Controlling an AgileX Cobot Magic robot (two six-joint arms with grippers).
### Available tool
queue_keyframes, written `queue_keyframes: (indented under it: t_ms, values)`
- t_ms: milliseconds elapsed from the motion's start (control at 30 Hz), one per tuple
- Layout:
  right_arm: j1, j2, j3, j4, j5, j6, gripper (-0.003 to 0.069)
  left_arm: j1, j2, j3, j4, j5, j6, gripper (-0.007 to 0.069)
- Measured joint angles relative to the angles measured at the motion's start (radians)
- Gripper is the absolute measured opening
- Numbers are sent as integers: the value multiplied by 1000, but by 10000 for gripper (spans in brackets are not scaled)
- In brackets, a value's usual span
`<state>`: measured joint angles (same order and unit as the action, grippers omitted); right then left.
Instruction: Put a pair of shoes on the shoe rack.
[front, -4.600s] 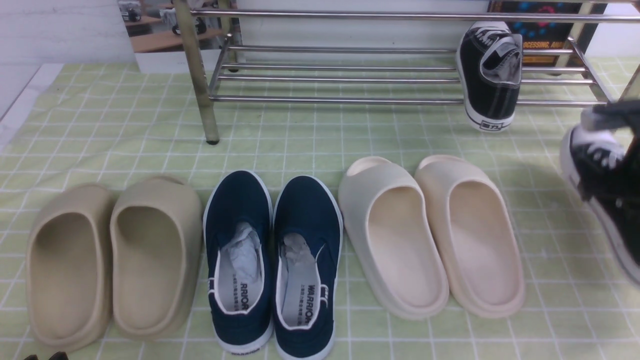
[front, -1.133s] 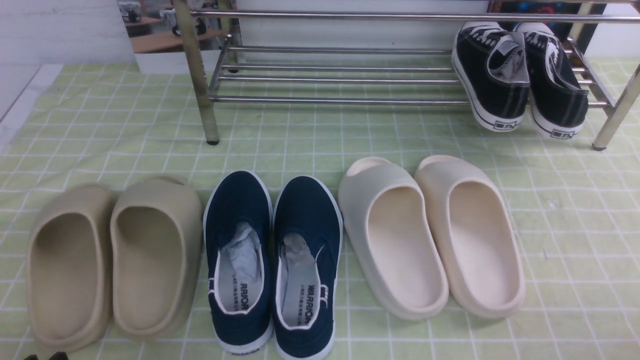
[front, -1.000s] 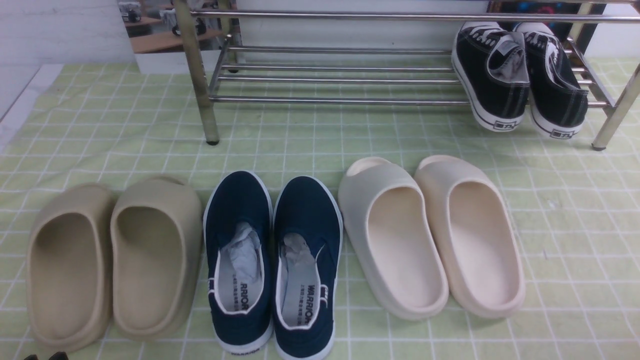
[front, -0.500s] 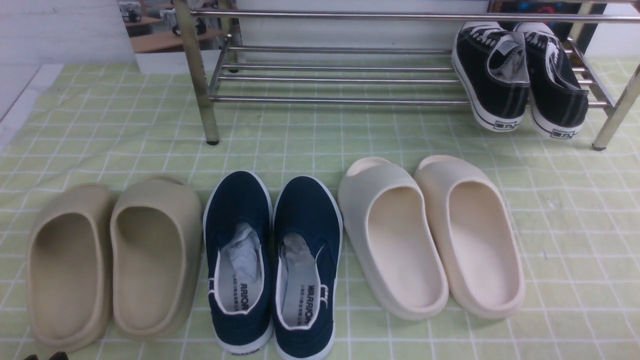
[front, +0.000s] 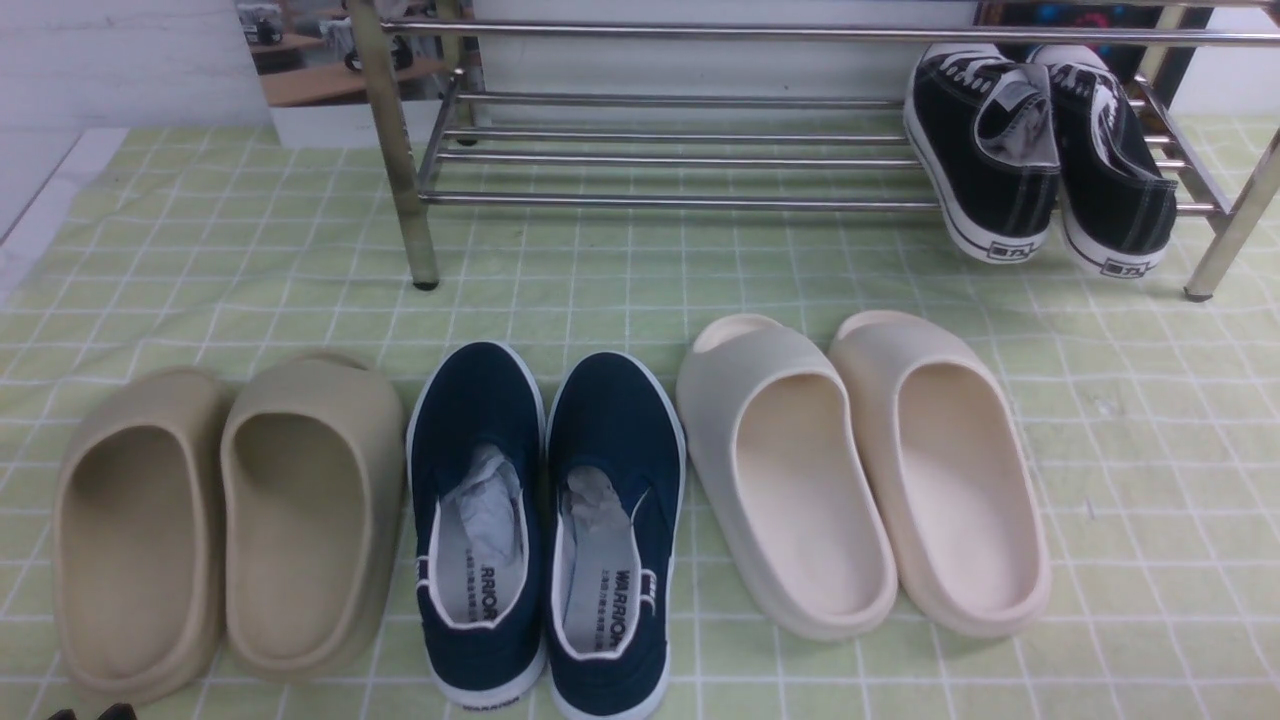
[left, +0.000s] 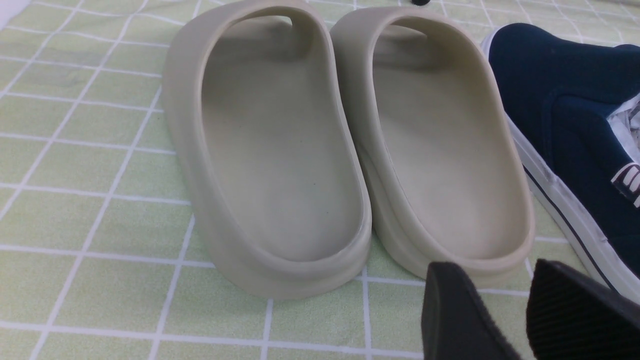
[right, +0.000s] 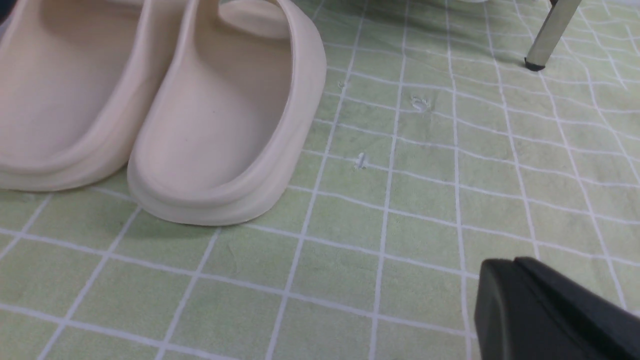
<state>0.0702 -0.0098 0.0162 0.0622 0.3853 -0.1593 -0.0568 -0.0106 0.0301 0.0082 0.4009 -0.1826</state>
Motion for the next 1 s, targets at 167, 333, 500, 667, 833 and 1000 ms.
queue_keyframes:
  t_ms: [167,333,500,667,833,1000]
  values:
    - [0,0,0,-62,0,127,-3,0,0,0,0,0,0,239]
    - [0,0,0,-75,0,140,-3,0,0,0,0,0,0,239]
    - [0,0,0,-77,0,143,-3,0,0,0,0,0,0,239]
    - [0,0,0,-79,0,147,-3,0,0,0,0,0,0,239]
    - [0,0,0,-79,0,147,-2,0,0,0,0,0,0,239]
    - [0,0,0,-80,0,147,0,0,0,0,0,0,0,239]
